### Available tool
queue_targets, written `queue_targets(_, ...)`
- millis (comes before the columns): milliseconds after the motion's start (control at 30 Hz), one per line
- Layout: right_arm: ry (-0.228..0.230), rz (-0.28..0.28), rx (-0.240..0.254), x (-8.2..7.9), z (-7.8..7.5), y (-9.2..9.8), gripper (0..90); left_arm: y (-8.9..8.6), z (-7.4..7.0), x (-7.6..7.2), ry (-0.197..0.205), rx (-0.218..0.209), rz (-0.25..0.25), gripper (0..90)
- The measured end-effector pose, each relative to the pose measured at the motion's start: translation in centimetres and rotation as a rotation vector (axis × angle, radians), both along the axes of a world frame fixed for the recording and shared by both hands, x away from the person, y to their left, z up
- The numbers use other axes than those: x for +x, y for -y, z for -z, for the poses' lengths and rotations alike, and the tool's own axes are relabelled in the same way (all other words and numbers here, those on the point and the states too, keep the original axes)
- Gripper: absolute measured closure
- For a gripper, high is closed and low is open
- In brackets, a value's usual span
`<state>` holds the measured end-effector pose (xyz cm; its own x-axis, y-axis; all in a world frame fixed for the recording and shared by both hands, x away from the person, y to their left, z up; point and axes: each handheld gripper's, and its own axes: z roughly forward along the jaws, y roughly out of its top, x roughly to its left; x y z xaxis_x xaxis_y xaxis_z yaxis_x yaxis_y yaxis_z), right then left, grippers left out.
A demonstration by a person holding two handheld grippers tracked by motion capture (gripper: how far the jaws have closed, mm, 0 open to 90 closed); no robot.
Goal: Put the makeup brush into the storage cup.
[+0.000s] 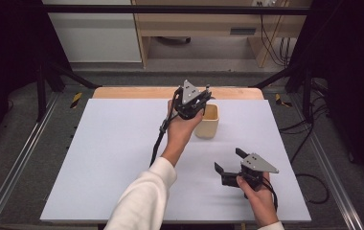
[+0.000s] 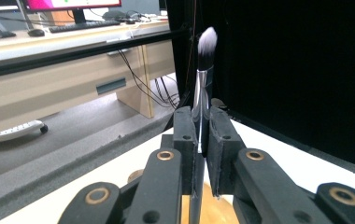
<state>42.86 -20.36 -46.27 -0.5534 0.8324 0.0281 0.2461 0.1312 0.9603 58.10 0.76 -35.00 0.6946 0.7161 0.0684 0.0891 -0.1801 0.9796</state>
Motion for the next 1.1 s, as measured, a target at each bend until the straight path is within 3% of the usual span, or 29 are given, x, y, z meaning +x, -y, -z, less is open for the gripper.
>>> queue_targets(67,0.004,-0.005,-0.005,0.0,0.0,-0.1,5.0,0.1,0.3,0.0,-0.007,-0.013,0.01,83.0)
queue_targets(167,0.005,-0.01,-0.008,-0.1,0.0,-0.1,5.0,0.3,0.7,0.0,-0.005,0.014,0.008,83.0)
queue_targets(767,0.001,-0.007,-0.007,0.0,0.0,0.0,4.9,-0.2,2.6,-0.1,-0.045,0.014,-0.003,80.6)
queue_targets(900,-0.003,-0.006,-0.009,0.0,0.0,0.0,4.8,-0.5,2.7,-0.6,-0.02,0.001,-0.007,63.4)
queue_targets(1100,-0.006,-0.005,-0.002,0.0,0.0,-0.1,4.8,-1.3,2.0,-1.6,0.0,-0.027,0.005,54.4)
